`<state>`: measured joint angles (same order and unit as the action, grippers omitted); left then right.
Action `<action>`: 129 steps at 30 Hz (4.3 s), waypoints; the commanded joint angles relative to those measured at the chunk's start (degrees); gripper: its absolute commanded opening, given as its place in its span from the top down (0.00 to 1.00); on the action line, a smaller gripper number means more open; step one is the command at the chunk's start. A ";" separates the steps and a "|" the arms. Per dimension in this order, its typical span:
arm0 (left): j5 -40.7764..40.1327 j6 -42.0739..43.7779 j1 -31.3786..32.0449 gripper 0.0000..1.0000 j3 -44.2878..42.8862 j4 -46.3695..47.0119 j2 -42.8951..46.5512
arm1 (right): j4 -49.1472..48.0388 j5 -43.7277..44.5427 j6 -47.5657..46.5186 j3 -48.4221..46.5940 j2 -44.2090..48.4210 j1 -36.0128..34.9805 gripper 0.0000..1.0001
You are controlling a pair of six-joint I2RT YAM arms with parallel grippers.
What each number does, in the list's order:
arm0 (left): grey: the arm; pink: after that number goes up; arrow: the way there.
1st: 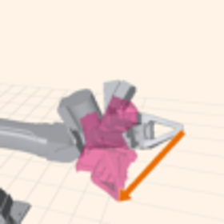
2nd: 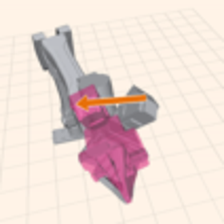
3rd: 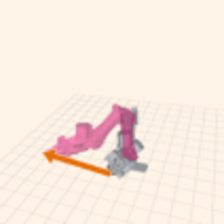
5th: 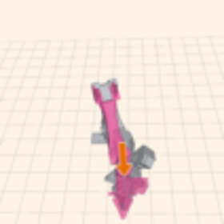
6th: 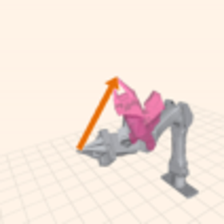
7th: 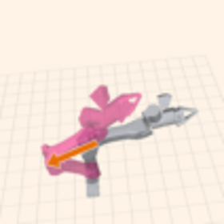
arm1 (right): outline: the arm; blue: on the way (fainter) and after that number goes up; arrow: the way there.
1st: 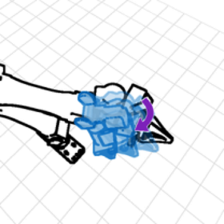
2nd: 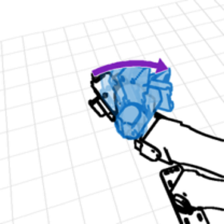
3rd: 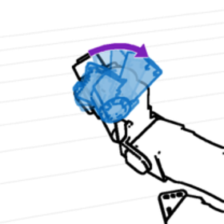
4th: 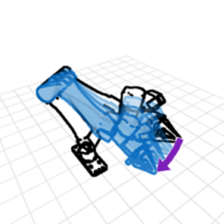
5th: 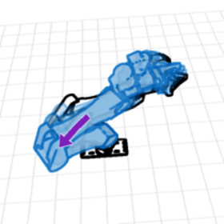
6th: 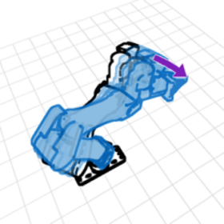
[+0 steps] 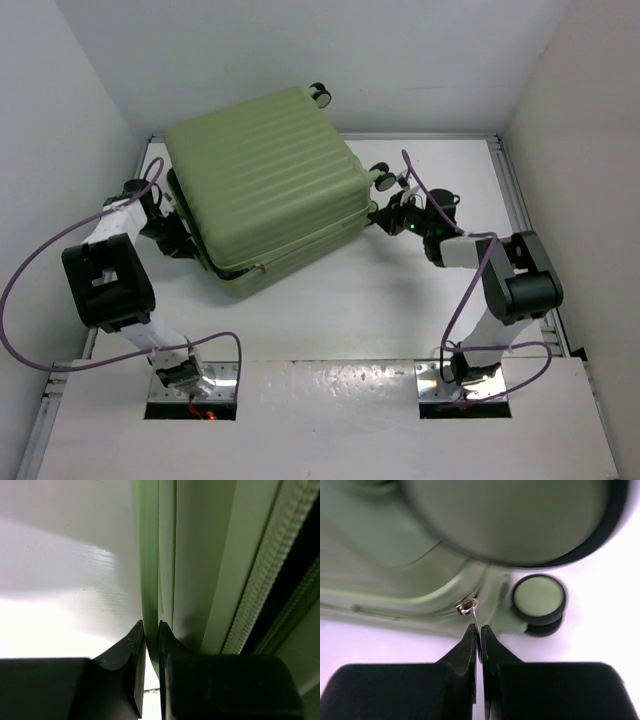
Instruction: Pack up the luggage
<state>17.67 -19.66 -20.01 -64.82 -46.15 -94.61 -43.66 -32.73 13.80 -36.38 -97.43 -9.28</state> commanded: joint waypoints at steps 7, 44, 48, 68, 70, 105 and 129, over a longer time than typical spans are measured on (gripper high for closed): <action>-17.85 6.13 -6.18 1.00 -4.17 7.13 -5.59 | -5.12 15.24 3.86 -13.97 -8.73 8.84 1.00; -14.42 9.64 -4.60 1.00 -16.57 13.72 -22.98 | 1.55 24.38 7.11 -78.09 -56.81 5.85 1.00; -13.19 10.17 -3.02 1.00 -16.04 14.33 -22.47 | 5.95 25.78 7.20 -86.92 -62.97 4.80 1.00; 2.97 9.38 4.89 0.22 -5.77 25.58 -2.00 | -2.48 16.04 8.61 -58.46 -43.65 4.71 0.34; 4.47 9.90 4.89 0.22 -5.23 26.72 1.52 | -2.83 12.53 8.70 -55.30 -40.75 4.71 0.34; -13.97 -15.48 -2.92 0.24 -4.88 36.04 6.46 | 6.12 1.97 3.24 -78.42 -50.67 5.06 0.34; -17.67 -11.63 -3.19 0.23 -6.99 32.53 0.13 | 60.96 -8.93 -16.14 -84.82 -50.14 -1.70 0.46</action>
<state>1.10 -32.38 -23.55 -69.32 -13.41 -94.08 4.54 -38.61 6.85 -120.11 -151.24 -8.36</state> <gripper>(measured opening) 0.767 0.553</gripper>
